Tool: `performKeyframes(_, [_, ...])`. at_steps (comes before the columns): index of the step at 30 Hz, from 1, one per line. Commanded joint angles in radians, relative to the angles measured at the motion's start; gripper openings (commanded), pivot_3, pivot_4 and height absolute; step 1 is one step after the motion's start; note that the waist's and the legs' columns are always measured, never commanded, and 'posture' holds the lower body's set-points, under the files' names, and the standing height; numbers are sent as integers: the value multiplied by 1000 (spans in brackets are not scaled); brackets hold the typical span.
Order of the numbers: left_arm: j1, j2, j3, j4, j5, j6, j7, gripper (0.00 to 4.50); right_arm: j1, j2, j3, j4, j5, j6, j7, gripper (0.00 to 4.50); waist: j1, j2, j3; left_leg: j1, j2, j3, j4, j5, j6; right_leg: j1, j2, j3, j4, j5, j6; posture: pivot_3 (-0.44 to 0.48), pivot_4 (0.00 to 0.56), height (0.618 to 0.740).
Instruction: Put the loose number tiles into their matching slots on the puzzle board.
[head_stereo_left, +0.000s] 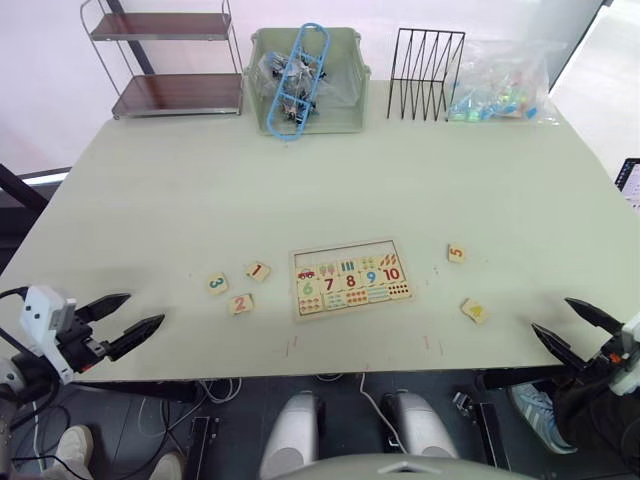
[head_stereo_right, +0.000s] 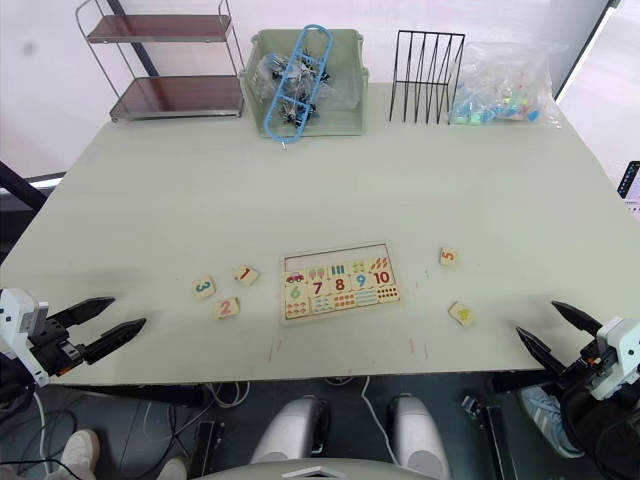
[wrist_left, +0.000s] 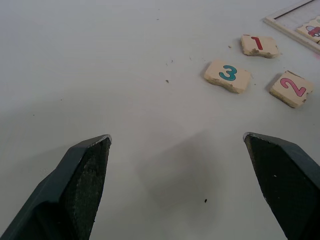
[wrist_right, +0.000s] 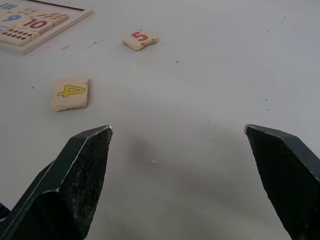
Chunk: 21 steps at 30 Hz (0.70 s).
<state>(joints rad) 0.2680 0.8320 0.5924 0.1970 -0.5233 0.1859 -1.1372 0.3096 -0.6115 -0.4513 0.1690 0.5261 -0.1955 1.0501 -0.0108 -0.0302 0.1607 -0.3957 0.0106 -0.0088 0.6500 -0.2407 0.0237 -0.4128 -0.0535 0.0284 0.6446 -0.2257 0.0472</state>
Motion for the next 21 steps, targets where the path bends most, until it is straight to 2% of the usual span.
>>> performKeyframes(1, [24, -25, 13, -51, -12, -20, -4, 4500, -7, -17, -38, -41, 41, 34, 2, 4444, 0, 0, 0, 0, 0, 0, 0, 0, 0, 0, 0, 0, 0, 0, 0, 0, 150, 740])
performKeyframes(7, [44, -67, 10, -20, -18, -54, -28, 4500, -13, -8, -39, -79, 73, 70, -2, 4444, -2, 2, -1, 0, 0, 0, 0, 0, 1, 0, 0, 2, 0, 0, 0, 0, 150, 740])
performKeyframes(21, [-44, -23, 8, 123, -15, -104, -107, 4500, -12, -5, -41, -123, 56, 71, -54, 4444, 0, 2, -1, 0, 0, 1, 0, 0, 1, 0, 0, 1, 0, 0, 0, 0, 150, 740])
